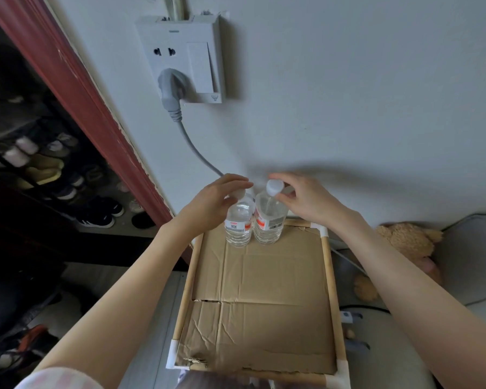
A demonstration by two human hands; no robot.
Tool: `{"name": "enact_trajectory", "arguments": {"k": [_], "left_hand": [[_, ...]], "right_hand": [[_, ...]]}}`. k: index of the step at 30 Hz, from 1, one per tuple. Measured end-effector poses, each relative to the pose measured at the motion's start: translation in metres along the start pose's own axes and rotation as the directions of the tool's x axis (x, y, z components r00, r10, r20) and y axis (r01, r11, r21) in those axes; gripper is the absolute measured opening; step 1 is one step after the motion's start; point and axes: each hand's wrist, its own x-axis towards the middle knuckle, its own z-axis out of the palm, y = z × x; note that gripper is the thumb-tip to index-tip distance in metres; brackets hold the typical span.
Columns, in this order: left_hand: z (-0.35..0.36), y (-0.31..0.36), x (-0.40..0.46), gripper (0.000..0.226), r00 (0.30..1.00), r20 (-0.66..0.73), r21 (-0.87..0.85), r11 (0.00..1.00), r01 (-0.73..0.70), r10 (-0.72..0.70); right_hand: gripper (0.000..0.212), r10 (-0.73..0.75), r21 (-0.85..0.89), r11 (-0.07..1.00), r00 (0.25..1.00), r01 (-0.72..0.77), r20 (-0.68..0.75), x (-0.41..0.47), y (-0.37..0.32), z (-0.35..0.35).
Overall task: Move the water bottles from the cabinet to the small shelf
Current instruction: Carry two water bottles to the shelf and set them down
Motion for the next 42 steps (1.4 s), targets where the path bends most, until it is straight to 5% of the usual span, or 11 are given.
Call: {"name": "enact_trajectory", "arguments": {"k": [8, 15, 22, 27, 31, 36, 42], "left_hand": [[0.008, 0.006, 0.002, 0.036, 0.963, -0.224, 0.003, 0.989, 0.151, -0.146], [0.008, 0.001, -0.006, 0.039, 0.980, -0.170, -0.034, 0.994, 0.100, -0.105], [0.018, 0.006, -0.013, 0.039, 0.918, -0.316, -0.148, 0.968, 0.201, -0.239], [0.032, 0.000, -0.034, 0.055, 0.861, -0.367, -0.401, 0.895, 0.197, -0.353], [0.052, -0.022, -0.052, 0.069, 0.844, -0.251, -0.489, 0.815, 0.312, -0.474], [0.086, -0.043, -0.055, 0.072, 0.811, -0.131, -0.453, 0.762, 0.462, -0.570], [0.102, -0.040, -0.041, 0.054, 0.765, -0.189, -0.529, 0.720, 0.449, -0.616]], "right_hand": [[0.040, 0.122, 0.020, 0.993, 0.982, -0.121, -0.146, 0.001, -0.004, 0.006], [0.051, 0.112, 0.097, 0.988, 0.993, -0.116, 0.049, -0.002, 0.012, 0.013], [0.040, 0.121, 0.001, 0.992, 0.969, -0.124, -0.213, -0.007, 0.006, 0.026], [0.058, 0.187, 0.197, 0.969, 0.960, -0.145, -0.210, -0.017, 0.017, 0.047], [0.087, 0.279, 0.370, 0.897, 0.959, -0.239, -0.056, -0.032, 0.038, 0.070], [0.064, 0.321, 0.372, 0.875, 0.947, -0.310, 0.035, -0.036, 0.049, 0.093], [0.061, 0.397, 0.600, 0.740, 0.917, -0.303, -0.028, -0.033, 0.056, 0.122]]}}
